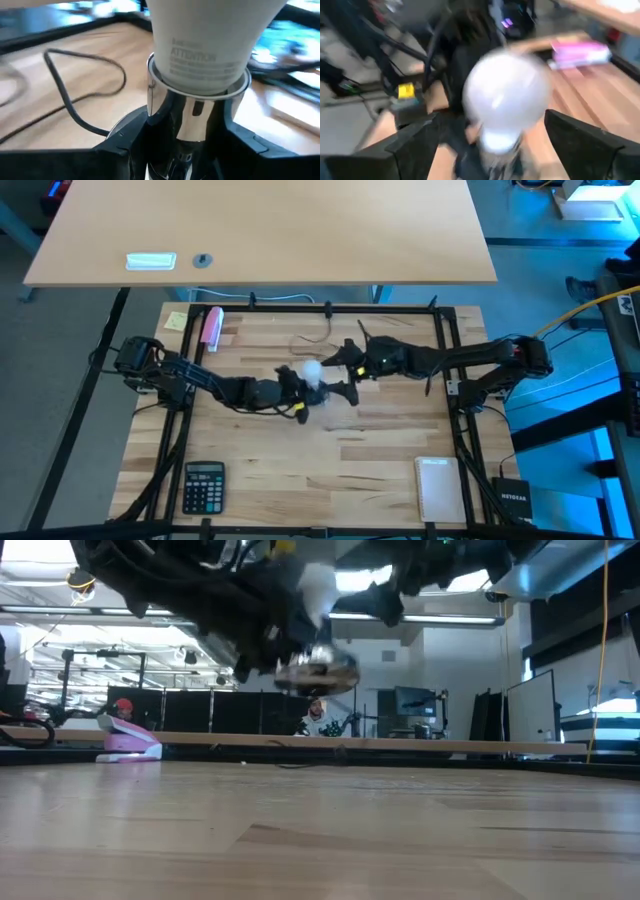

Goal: Screw lightbulb
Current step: Remove the lightbulb from the lamp

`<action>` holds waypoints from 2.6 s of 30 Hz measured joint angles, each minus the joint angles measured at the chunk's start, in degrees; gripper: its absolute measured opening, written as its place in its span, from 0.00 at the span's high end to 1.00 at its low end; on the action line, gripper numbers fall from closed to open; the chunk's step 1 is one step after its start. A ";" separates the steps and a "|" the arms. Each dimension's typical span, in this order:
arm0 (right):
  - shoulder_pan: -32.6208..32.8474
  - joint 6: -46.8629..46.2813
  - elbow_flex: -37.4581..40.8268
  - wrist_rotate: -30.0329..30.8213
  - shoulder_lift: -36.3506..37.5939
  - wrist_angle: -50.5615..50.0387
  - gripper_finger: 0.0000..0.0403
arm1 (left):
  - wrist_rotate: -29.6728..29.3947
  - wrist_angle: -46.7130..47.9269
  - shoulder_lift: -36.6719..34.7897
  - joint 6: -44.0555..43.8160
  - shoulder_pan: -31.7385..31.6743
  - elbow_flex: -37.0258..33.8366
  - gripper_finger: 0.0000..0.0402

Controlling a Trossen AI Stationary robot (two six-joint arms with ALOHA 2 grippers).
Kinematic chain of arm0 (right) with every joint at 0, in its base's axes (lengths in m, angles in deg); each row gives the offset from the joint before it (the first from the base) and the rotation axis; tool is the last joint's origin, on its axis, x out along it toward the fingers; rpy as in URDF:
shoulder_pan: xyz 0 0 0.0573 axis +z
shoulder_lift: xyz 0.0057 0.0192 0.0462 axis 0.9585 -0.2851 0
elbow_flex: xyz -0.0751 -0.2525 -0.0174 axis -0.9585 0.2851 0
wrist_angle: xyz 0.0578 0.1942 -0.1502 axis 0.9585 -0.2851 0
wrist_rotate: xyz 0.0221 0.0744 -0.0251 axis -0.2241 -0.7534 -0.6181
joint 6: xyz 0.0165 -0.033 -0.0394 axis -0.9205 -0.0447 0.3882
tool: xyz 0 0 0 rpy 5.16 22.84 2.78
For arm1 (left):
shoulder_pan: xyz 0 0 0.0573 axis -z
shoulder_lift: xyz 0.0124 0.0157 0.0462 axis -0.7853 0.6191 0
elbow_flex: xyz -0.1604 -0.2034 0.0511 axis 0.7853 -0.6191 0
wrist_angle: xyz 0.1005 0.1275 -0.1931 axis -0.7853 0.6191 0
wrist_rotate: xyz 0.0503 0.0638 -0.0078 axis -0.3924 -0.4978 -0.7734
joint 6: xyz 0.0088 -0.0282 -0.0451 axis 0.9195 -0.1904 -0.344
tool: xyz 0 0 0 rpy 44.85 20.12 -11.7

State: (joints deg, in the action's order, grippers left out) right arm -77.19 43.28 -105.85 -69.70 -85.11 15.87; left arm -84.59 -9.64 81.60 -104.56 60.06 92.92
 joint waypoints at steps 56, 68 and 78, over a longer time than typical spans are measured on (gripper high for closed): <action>-3.14 -2.04 0.08 -14.11 -0.98 2.96 0.17 | 12.82 -0.17 -0.19 5.51 -0.87 -0.02 0.58; -3.03 0.44 0.09 -0.74 -1.58 -5.62 0.18 | 4.14 3.82 -0.44 0.95 -2.16 -0.02 0.58; -4.79 1.45 0.12 -0.74 -0.10 -11.19 0.18 | 2.00 7.44 -0.44 -0.56 -2.16 -0.04 0.58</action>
State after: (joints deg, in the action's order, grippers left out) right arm -81.98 44.73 -105.73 -70.45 -85.21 4.68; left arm -82.59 -2.20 81.17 -105.12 57.90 92.87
